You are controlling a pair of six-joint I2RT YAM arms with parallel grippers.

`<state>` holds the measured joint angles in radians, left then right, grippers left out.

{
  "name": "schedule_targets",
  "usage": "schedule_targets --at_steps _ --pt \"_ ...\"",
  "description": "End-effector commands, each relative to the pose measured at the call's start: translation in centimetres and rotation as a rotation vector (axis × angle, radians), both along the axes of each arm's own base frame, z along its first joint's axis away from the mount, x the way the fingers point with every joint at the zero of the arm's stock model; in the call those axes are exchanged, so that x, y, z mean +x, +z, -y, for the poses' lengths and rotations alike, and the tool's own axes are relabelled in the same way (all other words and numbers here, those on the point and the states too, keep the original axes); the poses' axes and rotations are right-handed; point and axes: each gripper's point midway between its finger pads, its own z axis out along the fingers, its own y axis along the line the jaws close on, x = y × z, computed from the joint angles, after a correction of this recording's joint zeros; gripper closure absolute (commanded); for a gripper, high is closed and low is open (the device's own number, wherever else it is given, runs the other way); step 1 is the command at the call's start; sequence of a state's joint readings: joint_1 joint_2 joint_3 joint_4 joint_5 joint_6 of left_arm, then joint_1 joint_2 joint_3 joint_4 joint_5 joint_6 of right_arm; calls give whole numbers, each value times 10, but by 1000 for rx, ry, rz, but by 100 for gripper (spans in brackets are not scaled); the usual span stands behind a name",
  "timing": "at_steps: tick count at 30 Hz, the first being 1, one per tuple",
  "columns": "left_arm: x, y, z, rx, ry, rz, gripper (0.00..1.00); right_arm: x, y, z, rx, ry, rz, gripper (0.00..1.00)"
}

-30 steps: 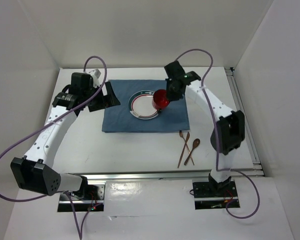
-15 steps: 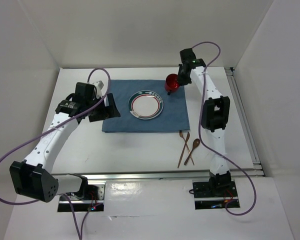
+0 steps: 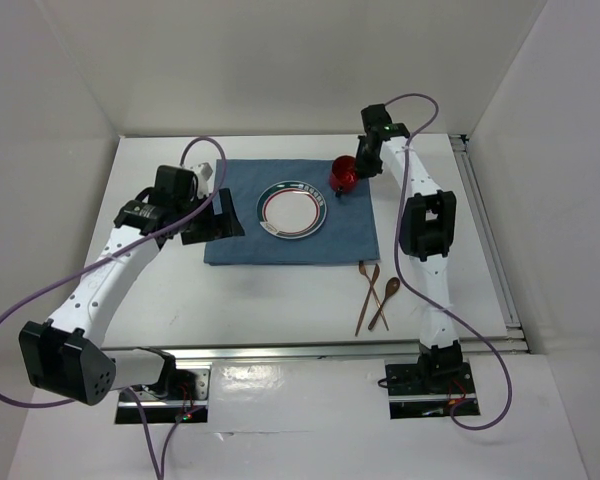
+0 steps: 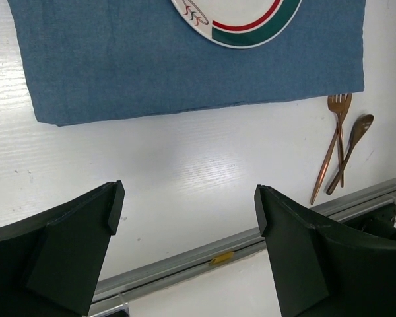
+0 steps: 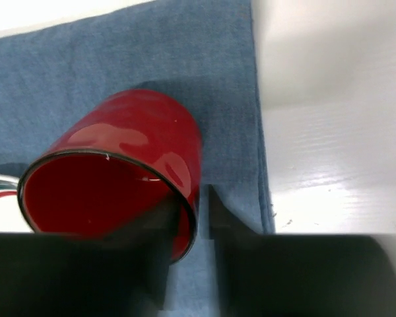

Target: Set the dinner table for one person

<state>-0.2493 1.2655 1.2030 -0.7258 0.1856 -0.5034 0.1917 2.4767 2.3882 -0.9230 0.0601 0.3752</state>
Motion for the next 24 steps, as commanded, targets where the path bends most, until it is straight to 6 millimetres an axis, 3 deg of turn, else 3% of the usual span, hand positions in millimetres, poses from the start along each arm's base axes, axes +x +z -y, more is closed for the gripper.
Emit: schedule_targets --at_steps 1,4,5,7,8,9,11,12,13,14,15,18,20,21,22,23,24 --pt "1 11 0 5 10 35 0 20 27 -10 47 7 103 60" --pt "0 9 -2 14 16 28 0 19 59 -11 66 13 160 31" --pt "1 13 -2 11 16 36 0 20 86 -11 76 14 214 24" --pt "0 13 1 11 7 36 0 10 97 -14 95 29 213 13" --pt "0 13 1 11 7 36 0 4 105 -14 104 35 218 9" --pt "1 13 2 17 6 48 0 -2 130 -15 120 43 261 7" --pt "5 12 1 24 13 51 0 -21 126 -16 109 47 232 5" --pt "5 12 1 24 13 51 0 -33 154 -11 107 40 281 5" --pt "5 15 4 22 4 60 0 -48 134 -3 78 22 236 5" --pt "6 12 5 25 4 50 2 -60 133 -4 70 24 233 7" --pt "6 12 5 25 4 50 2 -87 130 4 58 18 214 7" --pt "9 17 7 31 -5 73 4 -127 121 17 40 -10 195 14" --pt "7 17 10 31 -15 73 4 -177 100 27 45 -39 123 18" --pt "7 17 10 31 -15 73 4 -197 108 28 69 -44 135 19" --pt "7 17 10 31 -15 73 4 -231 75 22 92 -51 29 23" --pt "6 17 13 30 -25 73 4 -251 65 19 109 -60 -7 26" --pt "8 18 13 28 -25 82 4 -270 69 17 140 -68 1 29"
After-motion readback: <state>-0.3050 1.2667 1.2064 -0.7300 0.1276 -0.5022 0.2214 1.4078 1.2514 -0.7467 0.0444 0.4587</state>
